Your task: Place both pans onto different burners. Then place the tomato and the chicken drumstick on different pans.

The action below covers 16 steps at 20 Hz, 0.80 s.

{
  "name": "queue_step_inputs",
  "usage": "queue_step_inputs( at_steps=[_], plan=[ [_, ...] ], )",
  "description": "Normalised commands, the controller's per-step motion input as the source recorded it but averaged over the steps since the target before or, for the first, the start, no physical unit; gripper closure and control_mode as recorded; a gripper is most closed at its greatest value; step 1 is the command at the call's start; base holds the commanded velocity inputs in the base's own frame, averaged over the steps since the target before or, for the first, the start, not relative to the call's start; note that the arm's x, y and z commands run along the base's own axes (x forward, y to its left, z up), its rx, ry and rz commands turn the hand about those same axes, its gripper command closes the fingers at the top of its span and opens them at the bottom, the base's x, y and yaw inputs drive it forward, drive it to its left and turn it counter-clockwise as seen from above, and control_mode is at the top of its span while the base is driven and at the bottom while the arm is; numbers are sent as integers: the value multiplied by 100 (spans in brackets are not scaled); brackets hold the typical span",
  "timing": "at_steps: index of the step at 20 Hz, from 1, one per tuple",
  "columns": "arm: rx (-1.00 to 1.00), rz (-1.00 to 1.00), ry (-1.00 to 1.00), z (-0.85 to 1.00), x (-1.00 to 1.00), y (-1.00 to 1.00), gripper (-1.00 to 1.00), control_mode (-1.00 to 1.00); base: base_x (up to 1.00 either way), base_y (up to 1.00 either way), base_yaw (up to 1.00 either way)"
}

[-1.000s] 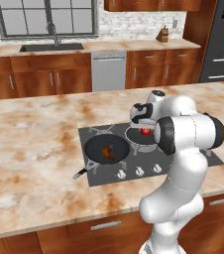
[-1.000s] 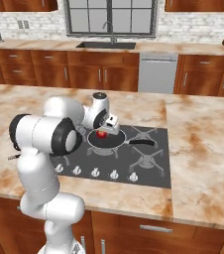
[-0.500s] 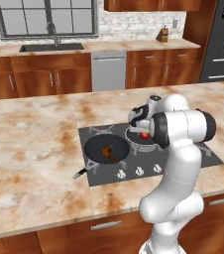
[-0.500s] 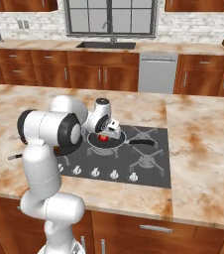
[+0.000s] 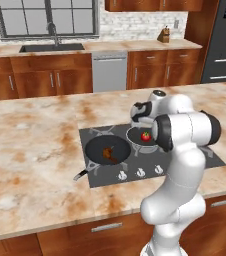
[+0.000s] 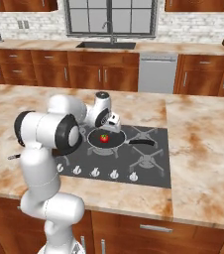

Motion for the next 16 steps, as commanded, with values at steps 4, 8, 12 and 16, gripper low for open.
queue_step_inputs(
  at_steps=[4, 8, 12, 16],
  plan=[
    [0, 0, -6, 36, -7, 0, -100, -100, 0, 0, 0],
    [0, 0, -19, 60, -56, -2, -100, -100, 0, 0, 0],
    [-1, 0, -19, 46, -98, 0, -100, -100, 0, 0, 0],
    [-4, 0, -17, 41, -100, 0, -100, -100, 0, 0, 0]
  ],
)
